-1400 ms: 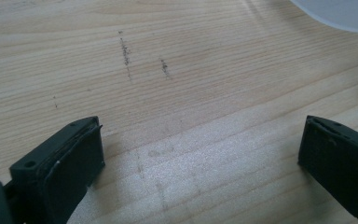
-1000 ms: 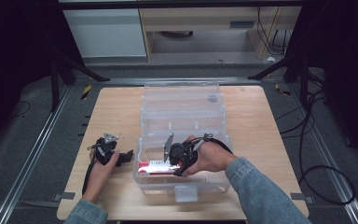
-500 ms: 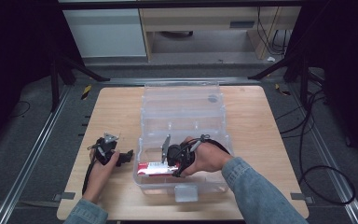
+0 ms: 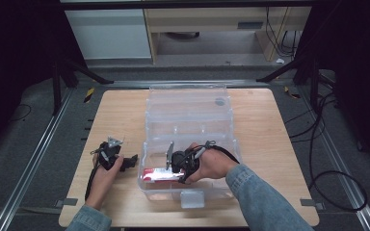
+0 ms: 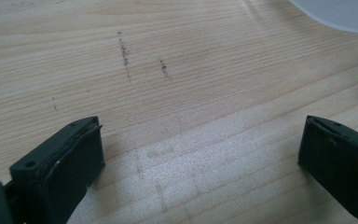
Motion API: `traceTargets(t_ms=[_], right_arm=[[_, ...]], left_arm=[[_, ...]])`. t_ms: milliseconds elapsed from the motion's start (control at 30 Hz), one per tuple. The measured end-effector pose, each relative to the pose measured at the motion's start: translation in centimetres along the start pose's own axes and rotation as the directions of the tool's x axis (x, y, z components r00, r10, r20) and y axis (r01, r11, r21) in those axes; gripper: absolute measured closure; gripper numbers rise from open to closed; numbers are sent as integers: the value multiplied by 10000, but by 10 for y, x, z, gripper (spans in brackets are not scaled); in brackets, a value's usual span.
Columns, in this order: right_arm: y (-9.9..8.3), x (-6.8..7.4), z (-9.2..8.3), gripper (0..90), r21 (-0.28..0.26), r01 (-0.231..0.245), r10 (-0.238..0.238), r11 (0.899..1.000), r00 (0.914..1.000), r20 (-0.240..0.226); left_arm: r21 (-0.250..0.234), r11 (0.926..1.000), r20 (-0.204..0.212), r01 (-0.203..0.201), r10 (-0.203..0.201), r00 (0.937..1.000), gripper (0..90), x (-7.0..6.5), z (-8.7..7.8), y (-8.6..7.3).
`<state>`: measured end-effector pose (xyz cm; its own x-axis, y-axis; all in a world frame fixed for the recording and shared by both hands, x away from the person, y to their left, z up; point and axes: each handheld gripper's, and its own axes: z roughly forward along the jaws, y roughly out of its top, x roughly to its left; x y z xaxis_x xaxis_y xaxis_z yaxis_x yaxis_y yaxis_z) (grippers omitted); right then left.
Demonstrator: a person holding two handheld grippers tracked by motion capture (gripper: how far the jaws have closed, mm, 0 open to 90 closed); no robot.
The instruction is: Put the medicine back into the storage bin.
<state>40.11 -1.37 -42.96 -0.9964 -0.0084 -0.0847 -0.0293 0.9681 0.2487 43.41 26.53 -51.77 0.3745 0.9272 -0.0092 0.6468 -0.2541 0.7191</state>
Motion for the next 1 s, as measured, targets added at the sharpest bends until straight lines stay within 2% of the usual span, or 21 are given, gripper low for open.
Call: traceTargets(t_ms=[867,1000], right_arm=[[0,1,27,511,572,-13,19,9984,9999,-108],[0,1,30,510,590,-149,159,9981,9997,-169]], left_arm=[[6,10000,15,-9,9,10000,0,0,0,0],[16,10000,14,-18,18,10000,0,0,0,0]])
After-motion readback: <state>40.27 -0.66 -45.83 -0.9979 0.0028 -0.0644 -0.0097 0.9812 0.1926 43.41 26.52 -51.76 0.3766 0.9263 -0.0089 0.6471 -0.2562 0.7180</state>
